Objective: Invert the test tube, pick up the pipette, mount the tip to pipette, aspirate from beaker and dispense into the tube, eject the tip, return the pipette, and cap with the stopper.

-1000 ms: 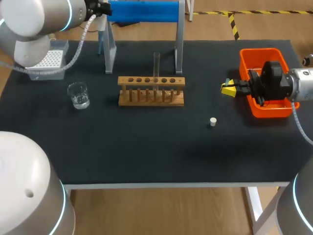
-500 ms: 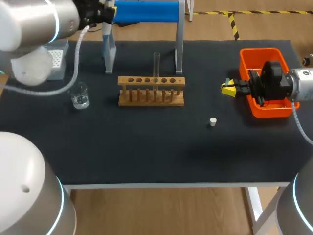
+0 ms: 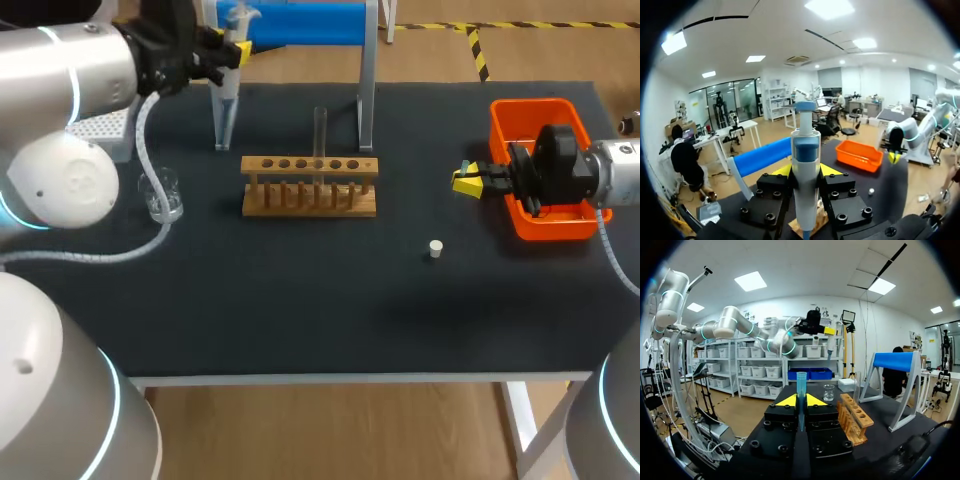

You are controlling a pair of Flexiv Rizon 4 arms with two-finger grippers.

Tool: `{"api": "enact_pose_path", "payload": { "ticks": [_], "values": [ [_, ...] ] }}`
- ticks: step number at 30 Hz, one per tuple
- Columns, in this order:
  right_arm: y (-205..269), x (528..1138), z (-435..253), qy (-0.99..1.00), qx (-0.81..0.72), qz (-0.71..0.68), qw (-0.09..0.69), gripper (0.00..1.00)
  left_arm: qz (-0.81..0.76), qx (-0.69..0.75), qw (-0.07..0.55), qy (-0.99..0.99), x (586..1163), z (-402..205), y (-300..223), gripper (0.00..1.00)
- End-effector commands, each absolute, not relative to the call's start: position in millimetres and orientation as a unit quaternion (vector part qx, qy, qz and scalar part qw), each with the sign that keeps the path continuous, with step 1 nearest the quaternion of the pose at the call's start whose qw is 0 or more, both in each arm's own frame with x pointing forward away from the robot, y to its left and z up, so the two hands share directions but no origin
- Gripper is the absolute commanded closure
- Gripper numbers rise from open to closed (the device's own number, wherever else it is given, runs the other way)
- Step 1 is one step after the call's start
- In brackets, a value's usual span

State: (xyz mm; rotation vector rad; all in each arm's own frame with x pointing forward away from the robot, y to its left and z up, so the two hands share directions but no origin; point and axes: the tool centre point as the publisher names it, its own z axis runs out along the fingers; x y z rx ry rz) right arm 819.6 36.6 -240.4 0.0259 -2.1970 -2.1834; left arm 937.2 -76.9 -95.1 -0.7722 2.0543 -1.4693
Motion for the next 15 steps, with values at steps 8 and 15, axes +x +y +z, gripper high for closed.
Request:
{"api": "enact_pose_path", "payload": {
  "ticks": [8, 15],
  "values": [
    [35.6, 819.6, -240.6, -0.709, 0.009, -0.705, 0.023, 1.0, -0.594, -0.156, 0.075, 0.785, 907.1, -95.4, -76.9, 1.0],
    [35.6, 819.6, -240.6, -0.709, 0.009, -0.705, 0.023, 1.0, -0.594, -0.156, 0.075, 0.785, 907.1, -95.4, -76.9, 1.0]
  ]
}}
